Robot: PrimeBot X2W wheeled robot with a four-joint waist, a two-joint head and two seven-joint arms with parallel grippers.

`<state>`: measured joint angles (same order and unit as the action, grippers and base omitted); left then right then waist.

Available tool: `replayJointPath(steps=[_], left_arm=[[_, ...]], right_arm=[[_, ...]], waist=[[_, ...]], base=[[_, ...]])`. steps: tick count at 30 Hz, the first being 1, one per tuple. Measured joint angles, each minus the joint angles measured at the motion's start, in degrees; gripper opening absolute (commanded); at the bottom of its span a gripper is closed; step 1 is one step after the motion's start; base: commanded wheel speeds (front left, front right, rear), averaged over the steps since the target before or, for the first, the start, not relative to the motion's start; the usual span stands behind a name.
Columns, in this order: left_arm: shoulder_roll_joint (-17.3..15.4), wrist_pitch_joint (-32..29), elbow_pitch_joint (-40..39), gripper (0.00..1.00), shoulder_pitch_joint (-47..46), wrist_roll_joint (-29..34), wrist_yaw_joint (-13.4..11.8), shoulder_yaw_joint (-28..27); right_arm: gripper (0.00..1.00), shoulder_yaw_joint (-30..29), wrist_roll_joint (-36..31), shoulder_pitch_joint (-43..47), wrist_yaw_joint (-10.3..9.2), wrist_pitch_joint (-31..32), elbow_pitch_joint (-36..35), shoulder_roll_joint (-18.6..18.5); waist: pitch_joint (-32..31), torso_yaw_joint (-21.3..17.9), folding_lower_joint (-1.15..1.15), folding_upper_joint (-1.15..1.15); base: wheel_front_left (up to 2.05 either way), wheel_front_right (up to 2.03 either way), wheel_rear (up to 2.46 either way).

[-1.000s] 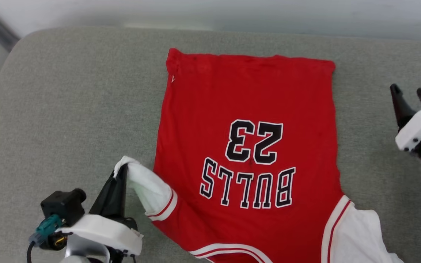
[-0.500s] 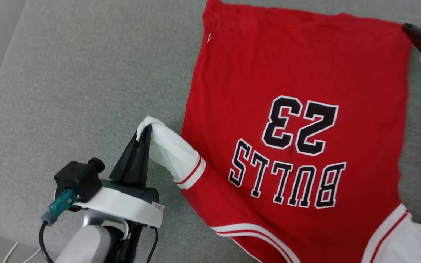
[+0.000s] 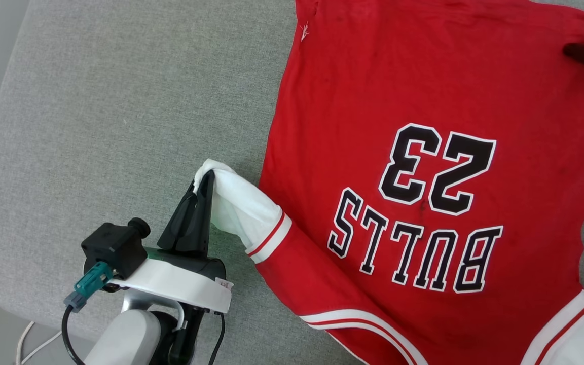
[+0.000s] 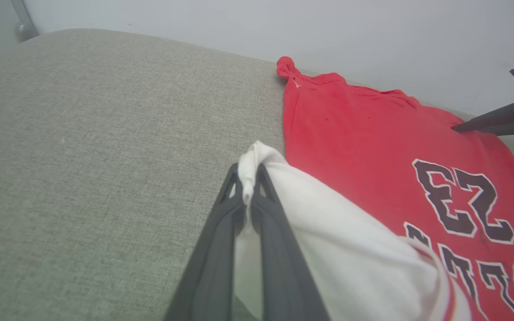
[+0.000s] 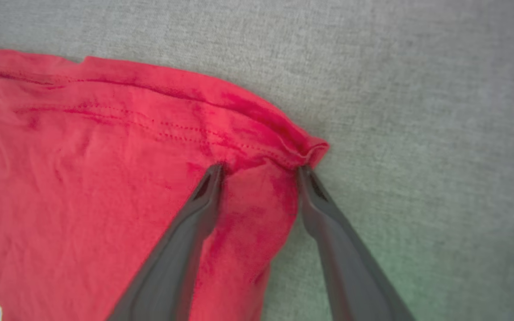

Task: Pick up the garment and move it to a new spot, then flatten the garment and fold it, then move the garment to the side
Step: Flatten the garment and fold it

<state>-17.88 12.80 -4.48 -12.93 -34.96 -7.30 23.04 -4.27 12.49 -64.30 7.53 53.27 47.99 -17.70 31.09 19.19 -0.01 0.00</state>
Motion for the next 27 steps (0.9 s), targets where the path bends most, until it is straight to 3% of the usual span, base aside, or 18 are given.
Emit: replayJointPath(steps=[8,15,20,27], left_arm=[[0.0,0.2,1.8,0.0,0.1,-0.5,0.0,-0.2],[-1.4,0.3,4.2,0.0,2.8,-1.5,-1.1,-1.9],[-2.9,-0.4,5.6,0.0,5.4,-2.7,-2.6,-3.9],[-5.6,-2.2,6.0,0.0,9.6,-4.2,-4.8,-6.4]], right_arm=[[0.0,1.7,-1.4,0.5,-0.01,-2.3,-1.9,-0.5],[0.0,6.7,0.5,4.5,-0.02,-5.4,-8.0,-4.0],[0.0,8.9,4.4,12.0,-0.02,-7.0,-14.4,-6.7],[0.0,7.1,9.3,29.1,-0.02,-7.5,-26.4,-8.3]], waist=[[-2.3,-0.2,0.01,0.0],[-6.9,-2.2,0.01,0.0],[-10.8,-5.0,0.01,0.0],[-17.2,-9.4,0.01,0.0]], base=[[0.0,0.0,0.0],[0.0,0.0,0.0],[0.0,0.0,0.0],[0.0,0.0,0.0]])
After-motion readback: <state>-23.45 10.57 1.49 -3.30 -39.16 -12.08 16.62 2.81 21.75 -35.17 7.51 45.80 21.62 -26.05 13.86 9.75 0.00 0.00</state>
